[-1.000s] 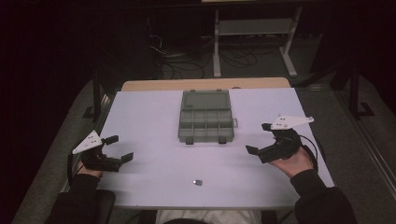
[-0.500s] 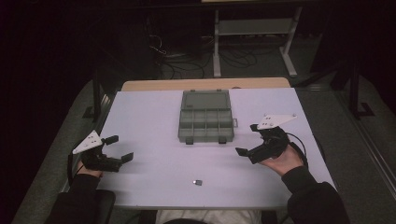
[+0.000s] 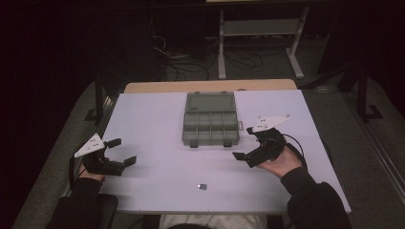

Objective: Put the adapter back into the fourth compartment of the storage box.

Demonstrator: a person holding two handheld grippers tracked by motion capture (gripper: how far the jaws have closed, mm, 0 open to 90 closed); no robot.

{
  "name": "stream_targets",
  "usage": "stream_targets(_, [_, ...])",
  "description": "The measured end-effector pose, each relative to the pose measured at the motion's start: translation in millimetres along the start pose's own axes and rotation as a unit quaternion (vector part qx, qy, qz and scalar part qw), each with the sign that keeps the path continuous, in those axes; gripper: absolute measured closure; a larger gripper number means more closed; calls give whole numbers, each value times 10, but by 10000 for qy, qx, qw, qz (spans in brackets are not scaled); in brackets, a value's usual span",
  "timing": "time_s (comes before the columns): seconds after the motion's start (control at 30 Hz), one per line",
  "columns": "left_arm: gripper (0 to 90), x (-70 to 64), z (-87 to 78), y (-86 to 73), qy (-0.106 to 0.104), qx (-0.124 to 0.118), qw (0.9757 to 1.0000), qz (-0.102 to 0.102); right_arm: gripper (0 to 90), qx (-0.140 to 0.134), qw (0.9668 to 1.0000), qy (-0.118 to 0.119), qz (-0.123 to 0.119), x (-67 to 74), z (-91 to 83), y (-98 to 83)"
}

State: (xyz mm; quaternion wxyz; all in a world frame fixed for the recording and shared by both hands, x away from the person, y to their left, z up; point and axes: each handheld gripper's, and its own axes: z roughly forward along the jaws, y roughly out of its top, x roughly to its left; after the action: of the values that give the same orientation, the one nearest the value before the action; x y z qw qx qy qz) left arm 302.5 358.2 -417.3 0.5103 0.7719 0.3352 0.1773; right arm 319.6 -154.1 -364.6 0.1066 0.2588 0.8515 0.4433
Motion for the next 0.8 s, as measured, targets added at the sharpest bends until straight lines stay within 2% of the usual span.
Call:
stream_targets(0.7, [0, 1, 0, 0, 3, -6, 10000, -9, 0, 197, 9993, 252, -194, 113, 218, 96])
stream_targets(0.8, [0, 2, 0, 0, -2, -3, 10000, -1, 0, 289, 9989, 277, -262, 151, 287, 118])
